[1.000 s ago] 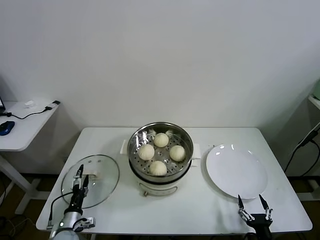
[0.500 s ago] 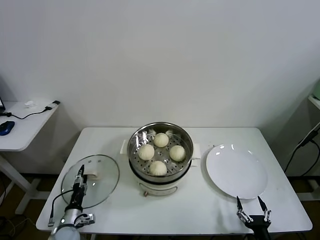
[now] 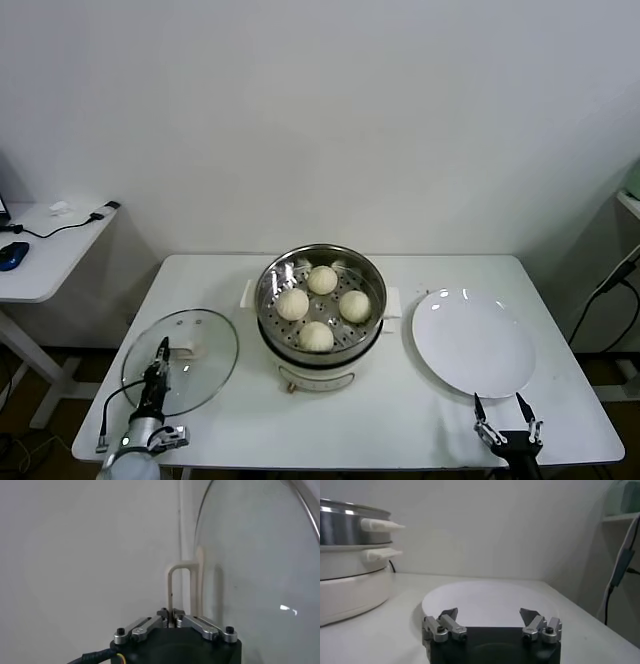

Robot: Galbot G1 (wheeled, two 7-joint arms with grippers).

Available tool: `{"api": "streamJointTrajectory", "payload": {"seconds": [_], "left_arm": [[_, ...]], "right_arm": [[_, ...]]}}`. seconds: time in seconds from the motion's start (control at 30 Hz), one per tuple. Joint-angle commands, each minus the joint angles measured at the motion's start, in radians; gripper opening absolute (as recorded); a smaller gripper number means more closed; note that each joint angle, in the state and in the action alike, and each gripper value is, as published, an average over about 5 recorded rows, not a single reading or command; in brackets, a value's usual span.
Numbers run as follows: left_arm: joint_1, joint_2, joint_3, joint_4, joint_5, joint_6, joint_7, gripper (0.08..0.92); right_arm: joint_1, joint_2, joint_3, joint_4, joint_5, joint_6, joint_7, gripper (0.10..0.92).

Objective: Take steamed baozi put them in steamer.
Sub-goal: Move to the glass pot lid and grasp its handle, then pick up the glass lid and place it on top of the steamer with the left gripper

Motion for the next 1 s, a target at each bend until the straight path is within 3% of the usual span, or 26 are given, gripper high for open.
{"api": "streamJointTrajectory", "payload": {"seconds": [0.03,0.23,0.43,0.73,1.0], "left_arm": [[0.007,-0.006,-0.014,-0.032,-0.026,-0.028,-0.005,0.138],[0.077,0.008,-0.048,-0.226,-0.109,-0.066,0.044,0.138],[0.151,0.09,-0.076,-0.435,-0.228,-0.048,0.164,0.138],[0.157,0.256,-0.082,-0.768,-0.376,0.265,0.524,0.138],[0.07,0.225,0.122,-0.913,-0.242,0.438,0.624,0.138]], "right_arm": [[0.005,-0.001,0.0,-0.004,0.003,0.001,-0.001,0.823],[0.011,0.001,-0.002,-0.011,0.003,0.001,-0.001,0.823],[0.02,-0.003,0.006,-0.008,0.003,-0.012,0.006,0.823],[0.038,0.008,0.005,-0.012,-0.008,-0.033,0.04,0.823],[0.045,0.022,-0.002,-0.017,-0.053,-0.044,0.055,0.823]]}}
